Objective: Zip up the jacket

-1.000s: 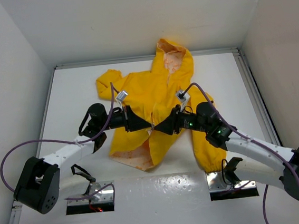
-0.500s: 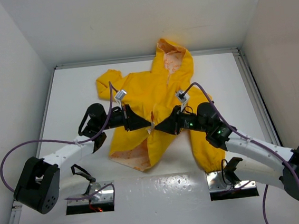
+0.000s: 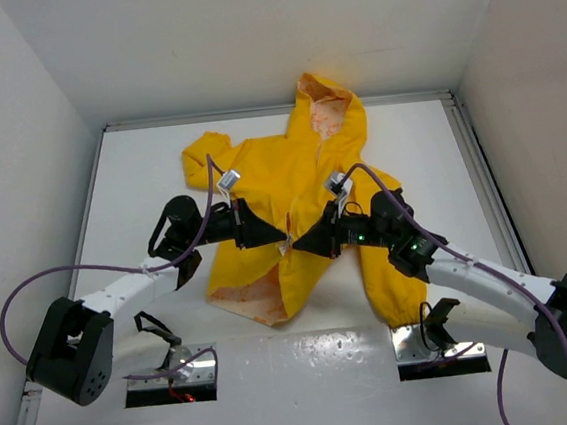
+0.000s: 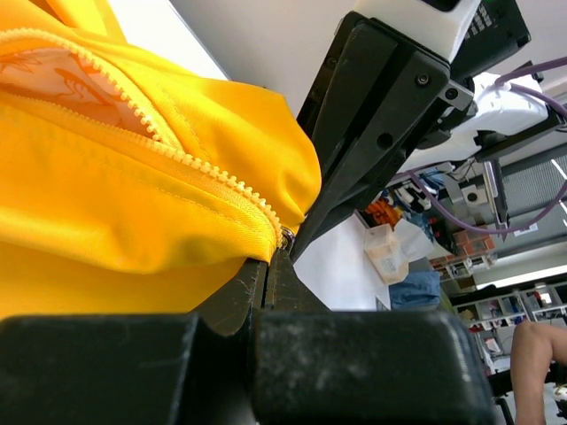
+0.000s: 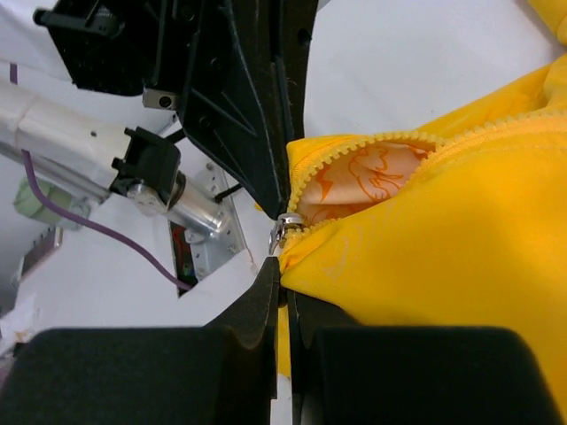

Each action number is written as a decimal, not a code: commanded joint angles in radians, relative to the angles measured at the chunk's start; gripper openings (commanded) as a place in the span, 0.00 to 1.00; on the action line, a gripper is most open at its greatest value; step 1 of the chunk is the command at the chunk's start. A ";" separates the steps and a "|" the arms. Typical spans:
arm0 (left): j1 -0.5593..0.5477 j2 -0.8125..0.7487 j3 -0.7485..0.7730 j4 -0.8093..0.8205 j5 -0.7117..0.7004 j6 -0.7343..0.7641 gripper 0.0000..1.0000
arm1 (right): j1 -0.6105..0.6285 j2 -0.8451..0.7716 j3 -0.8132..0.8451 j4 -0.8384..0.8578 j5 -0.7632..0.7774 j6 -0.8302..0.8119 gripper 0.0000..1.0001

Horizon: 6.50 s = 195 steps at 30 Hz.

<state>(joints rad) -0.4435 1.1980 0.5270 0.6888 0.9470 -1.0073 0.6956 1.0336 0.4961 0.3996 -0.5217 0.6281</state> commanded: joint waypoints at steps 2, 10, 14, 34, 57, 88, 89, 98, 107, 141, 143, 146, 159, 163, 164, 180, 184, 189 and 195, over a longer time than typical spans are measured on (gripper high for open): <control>-0.001 0.002 0.083 0.097 -0.025 -0.019 0.00 | 0.021 0.011 0.059 -0.070 -0.161 -0.132 0.00; -0.011 0.011 0.103 0.118 -0.025 -0.060 0.00 | 0.021 0.010 0.091 -0.194 -0.212 -0.251 0.00; -0.011 0.011 0.103 0.129 -0.025 -0.069 0.00 | 0.012 -0.003 0.079 -0.185 -0.199 -0.262 0.00; -0.011 -0.017 0.065 0.140 -0.016 -0.070 0.00 | -0.103 -0.035 -0.022 0.151 -0.152 0.214 0.50; -0.020 -0.008 0.054 0.160 -0.016 -0.079 0.00 | -0.153 0.023 0.024 0.136 -0.075 0.384 0.48; -0.029 0.011 0.073 0.169 -0.025 -0.070 0.00 | -0.140 0.086 0.079 0.231 -0.145 0.372 0.00; -0.029 0.011 0.073 0.169 -0.025 -0.070 0.00 | -0.142 0.085 0.079 0.240 -0.156 0.357 0.00; -0.029 0.020 0.100 0.160 -0.016 -0.070 0.00 | -0.110 0.109 0.114 0.147 -0.334 0.188 0.00; -0.029 0.011 0.100 0.213 0.013 -0.109 0.00 | -0.099 0.121 0.168 -0.014 -0.379 0.085 0.00; -0.008 0.011 0.080 0.330 -0.067 -0.248 0.00 | -0.033 0.123 0.226 -0.251 -0.475 -0.114 0.00; 0.002 0.011 0.102 0.273 -0.067 -0.208 0.00 | -0.031 0.123 0.225 -0.252 -0.475 -0.105 0.00; 0.011 -0.008 0.145 0.114 -0.067 -0.075 0.04 | -0.033 0.117 0.210 -0.223 -0.475 -0.071 0.00; 0.043 -0.138 0.353 -0.561 -0.094 0.669 0.51 | -0.074 0.117 0.131 -0.099 -0.486 0.138 0.00; -0.029 -0.256 0.334 -0.787 -0.183 1.139 0.61 | -0.157 0.169 0.101 0.076 -0.498 0.327 0.00; -0.049 -0.282 0.323 -0.816 -0.212 1.209 0.61 | -0.163 0.178 0.101 0.103 -0.500 0.369 0.00; -0.395 -0.434 0.139 -0.782 -0.689 1.639 0.58 | -0.180 0.261 0.148 0.209 -0.531 0.529 0.00; -0.420 -0.425 0.139 -0.749 -0.702 1.619 0.48 | -0.177 0.275 0.154 0.199 -0.529 0.529 0.00; -0.440 -0.425 0.139 -0.738 -0.644 1.610 0.47 | -0.177 0.293 0.168 0.200 -0.534 0.530 0.00; -0.458 -0.434 0.139 -0.747 -0.577 1.610 0.48 | -0.176 0.301 0.177 0.200 -0.531 0.529 0.00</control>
<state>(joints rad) -0.8799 0.7773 0.6636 -0.0959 0.3145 0.5945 0.5167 1.3369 0.6250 0.5476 -1.0332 1.1519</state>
